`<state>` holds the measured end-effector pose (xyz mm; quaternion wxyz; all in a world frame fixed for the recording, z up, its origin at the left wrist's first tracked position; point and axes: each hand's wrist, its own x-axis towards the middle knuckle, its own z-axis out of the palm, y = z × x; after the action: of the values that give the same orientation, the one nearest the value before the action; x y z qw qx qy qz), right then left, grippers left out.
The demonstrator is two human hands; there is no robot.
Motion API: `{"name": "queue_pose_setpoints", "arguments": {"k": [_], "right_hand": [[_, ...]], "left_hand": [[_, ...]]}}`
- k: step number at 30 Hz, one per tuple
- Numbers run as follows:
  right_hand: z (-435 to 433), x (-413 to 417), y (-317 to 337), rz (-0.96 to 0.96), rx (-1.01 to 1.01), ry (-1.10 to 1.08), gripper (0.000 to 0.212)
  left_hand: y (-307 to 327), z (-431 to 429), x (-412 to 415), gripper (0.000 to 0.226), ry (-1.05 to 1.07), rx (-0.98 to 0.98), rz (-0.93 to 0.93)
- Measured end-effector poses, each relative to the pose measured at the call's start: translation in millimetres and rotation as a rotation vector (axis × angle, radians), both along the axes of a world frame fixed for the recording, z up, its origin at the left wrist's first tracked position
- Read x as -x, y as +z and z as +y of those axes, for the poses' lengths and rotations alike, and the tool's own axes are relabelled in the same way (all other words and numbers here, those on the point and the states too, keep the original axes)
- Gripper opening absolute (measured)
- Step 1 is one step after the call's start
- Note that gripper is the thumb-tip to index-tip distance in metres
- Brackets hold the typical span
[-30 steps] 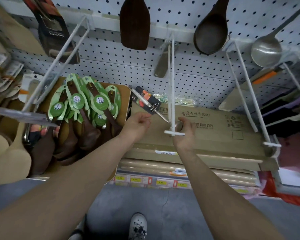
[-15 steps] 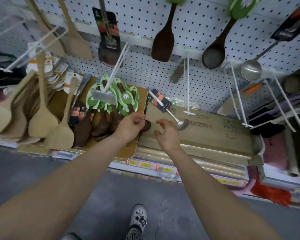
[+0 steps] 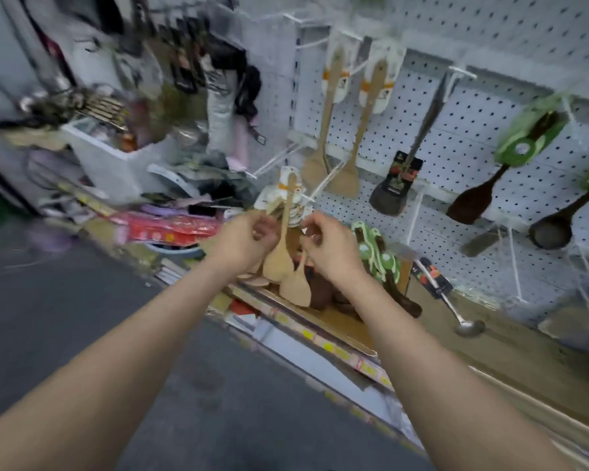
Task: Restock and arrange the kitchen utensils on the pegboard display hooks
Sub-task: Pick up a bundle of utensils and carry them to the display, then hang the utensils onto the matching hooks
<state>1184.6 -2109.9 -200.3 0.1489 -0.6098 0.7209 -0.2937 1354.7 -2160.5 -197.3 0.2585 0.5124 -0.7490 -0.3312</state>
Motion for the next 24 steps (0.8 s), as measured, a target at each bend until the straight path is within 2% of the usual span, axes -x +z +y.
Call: {"name": "queue_pose_setpoints", "arguments": {"k": [6, 11, 21, 24], "right_hand": [[-61, -135, 73, 0.095, 0.218, 0.257, 0.027], [-104, -235, 105, 0.127, 0.278, 0.395, 0.028], [-205, -361, 121, 0.127, 0.295, 0.565, 0.031], [-251, -393, 117, 0.122, 0.299, 0.608, 0.029]], "left_hand": [[62, -25, -156, 0.025, 0.170, 0.158, 0.026], [94, -41, -265, 0.028, 0.276, 0.222, -0.034], [106, -106, -391, 0.028, 0.499, 0.248, 0.014], [107, -140, -421, 0.028, 0.542, 0.272, -0.031]]}}
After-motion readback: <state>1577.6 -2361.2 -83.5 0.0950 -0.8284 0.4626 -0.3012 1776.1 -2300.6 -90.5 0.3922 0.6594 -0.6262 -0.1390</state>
